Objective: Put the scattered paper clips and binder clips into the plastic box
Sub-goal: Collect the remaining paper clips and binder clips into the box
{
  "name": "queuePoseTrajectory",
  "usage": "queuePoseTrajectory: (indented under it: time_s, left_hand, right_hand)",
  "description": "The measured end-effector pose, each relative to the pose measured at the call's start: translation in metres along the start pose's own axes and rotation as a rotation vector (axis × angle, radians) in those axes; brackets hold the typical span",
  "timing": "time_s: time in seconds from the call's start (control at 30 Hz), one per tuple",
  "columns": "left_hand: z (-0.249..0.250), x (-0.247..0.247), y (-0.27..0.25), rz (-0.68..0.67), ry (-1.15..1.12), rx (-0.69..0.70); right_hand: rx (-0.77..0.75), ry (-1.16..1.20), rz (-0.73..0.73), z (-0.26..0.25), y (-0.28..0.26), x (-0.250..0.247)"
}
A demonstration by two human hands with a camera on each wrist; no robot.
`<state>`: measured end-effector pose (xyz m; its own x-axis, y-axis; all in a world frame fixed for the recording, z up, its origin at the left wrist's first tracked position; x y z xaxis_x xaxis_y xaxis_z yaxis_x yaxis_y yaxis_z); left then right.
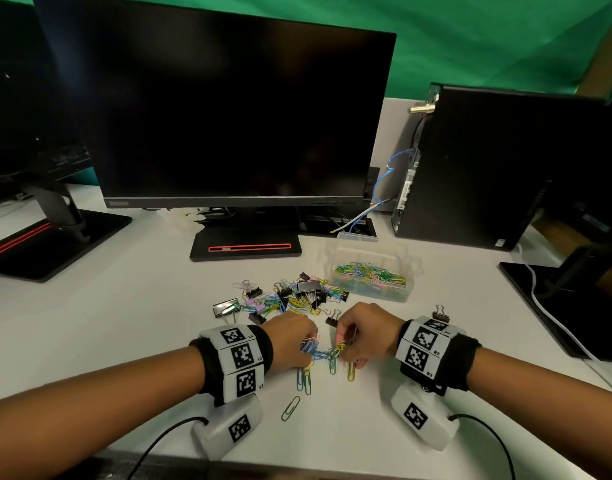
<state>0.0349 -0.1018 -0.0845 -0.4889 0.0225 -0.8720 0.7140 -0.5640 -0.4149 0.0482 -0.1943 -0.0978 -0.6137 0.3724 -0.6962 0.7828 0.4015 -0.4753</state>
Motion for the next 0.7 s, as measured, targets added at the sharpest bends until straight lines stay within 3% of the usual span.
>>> queuePoseTrajectory:
  time_s: [0.2,0.33,0.53,0.7]
  left_hand:
    - [-0.006,-0.007,0.016,-0.025,-0.048,0.031]
    - [-0.006,-0.017,0.030,-0.073,-0.216,0.083]
    - [0.004,-0.066,0.055,0.032,-0.436,0.111]
    - [0.008,-0.103,0.088,0.144,-0.406,0.103]
  right_hand:
    - [0.046,0.088,0.071,0.024,-0.007,-0.039]
    - [0.074,0.132,0.245,0.044,-0.012,-0.094]
    - [0.181,0.190,0.485,0.075,-0.005,-0.151]
    - [0.225,-0.041,0.411,0.075,0.020,-0.140]
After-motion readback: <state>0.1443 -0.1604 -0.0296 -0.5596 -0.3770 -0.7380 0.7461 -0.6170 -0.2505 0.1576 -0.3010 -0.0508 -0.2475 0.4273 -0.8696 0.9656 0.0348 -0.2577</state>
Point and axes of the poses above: each hand's wrist, its own y-axis towards the middle knuckle, its own x-axis out of the palm, z = x × y, the point moved 9 cm from there along y, towards the middle knuckle, and after that the axes turned 9 degrees about -z, right-handed, at the moved point
